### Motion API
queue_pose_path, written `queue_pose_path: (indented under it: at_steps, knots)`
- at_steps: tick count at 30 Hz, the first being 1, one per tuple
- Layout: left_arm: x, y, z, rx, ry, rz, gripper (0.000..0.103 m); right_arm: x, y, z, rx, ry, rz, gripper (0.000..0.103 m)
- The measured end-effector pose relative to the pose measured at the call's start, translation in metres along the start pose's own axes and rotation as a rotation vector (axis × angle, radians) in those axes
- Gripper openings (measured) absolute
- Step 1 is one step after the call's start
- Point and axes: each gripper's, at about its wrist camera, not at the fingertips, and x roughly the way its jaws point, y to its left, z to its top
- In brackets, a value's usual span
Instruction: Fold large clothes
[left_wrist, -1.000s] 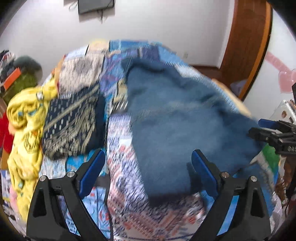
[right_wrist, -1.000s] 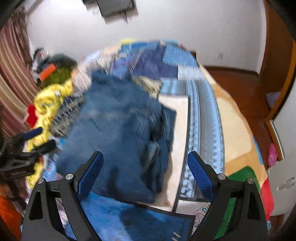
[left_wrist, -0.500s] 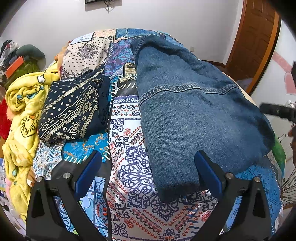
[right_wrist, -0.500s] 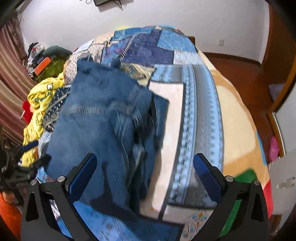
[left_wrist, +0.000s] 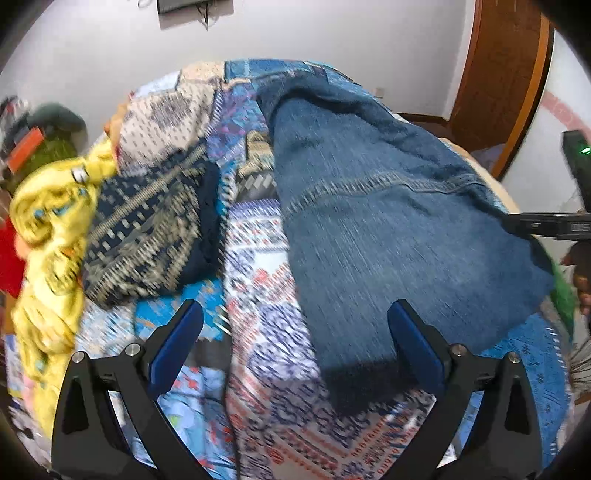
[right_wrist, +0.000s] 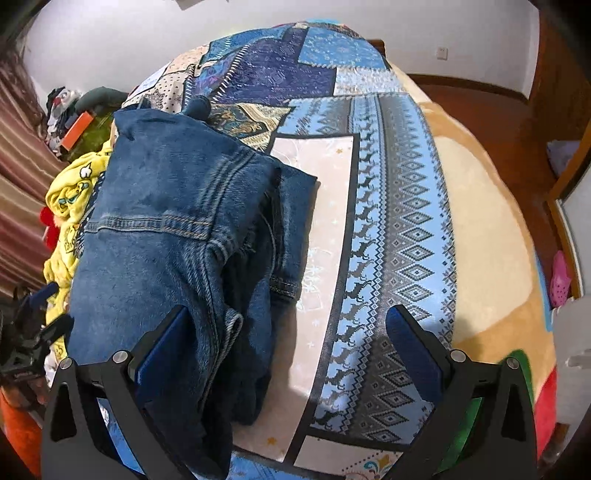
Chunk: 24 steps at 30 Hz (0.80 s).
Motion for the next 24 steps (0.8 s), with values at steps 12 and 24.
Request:
queue_pose_path:
  at_steps: [12, 24]
  knots:
    - [0.06, 0.016, 0.044, -0.056, 0.124, -0.243, 0.101, 0.036, 0.017, 0.01, -0.04, 0.054, 0.159, 0.103]
    - [0.135, 0.033, 0.065, -0.258, 0.295, -0.563, 0.101, 0.096, -0.011, 0.041, 0.116, 0.131, 0.382, 0.095]
